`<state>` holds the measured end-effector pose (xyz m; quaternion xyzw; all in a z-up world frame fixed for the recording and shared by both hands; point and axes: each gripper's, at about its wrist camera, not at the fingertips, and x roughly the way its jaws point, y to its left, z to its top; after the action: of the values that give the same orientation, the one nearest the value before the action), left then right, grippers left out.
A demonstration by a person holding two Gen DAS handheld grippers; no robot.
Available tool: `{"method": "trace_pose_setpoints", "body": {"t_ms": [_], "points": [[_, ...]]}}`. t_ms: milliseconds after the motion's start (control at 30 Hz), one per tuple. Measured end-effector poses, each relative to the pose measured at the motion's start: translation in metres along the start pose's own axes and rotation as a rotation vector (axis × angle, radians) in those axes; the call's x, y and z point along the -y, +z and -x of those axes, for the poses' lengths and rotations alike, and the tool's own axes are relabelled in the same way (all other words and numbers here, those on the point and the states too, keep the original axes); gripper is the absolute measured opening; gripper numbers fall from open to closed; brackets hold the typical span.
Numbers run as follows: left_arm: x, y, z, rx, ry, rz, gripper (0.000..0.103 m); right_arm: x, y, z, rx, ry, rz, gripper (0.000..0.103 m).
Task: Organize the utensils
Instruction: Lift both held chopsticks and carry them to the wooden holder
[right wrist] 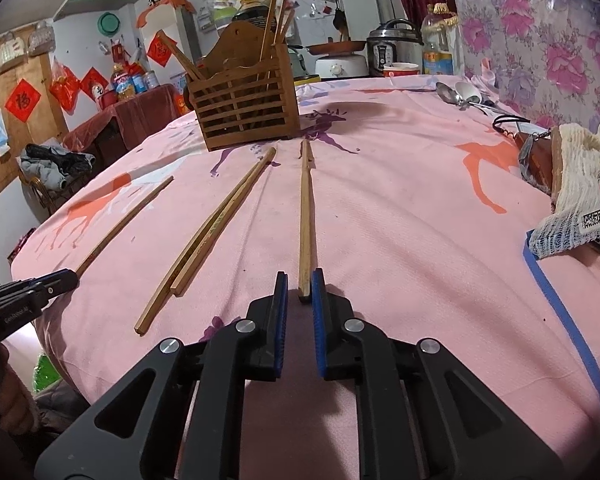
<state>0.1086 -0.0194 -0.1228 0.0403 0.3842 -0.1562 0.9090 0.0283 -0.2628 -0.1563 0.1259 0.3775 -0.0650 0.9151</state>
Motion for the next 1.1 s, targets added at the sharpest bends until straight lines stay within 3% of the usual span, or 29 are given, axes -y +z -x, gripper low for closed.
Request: {"method": "trace_pose_setpoints", "body": {"t_ms": [267,800,1100], "points": [[0.007,0.008,0.024,0.039,-0.012,0.004,0.006,-0.01,0.004,0.022,0.08,0.005,0.063,0.007],[0.015,0.038,0.124,0.233,-0.068,0.036,0.006,-0.02,0.036,0.12,0.33,0.11,0.047,0.007],[0.014,0.048,0.127,0.218,-0.081,0.05,0.006,-0.031,0.047,0.134,0.344,0.152,0.067,0.008]]}}
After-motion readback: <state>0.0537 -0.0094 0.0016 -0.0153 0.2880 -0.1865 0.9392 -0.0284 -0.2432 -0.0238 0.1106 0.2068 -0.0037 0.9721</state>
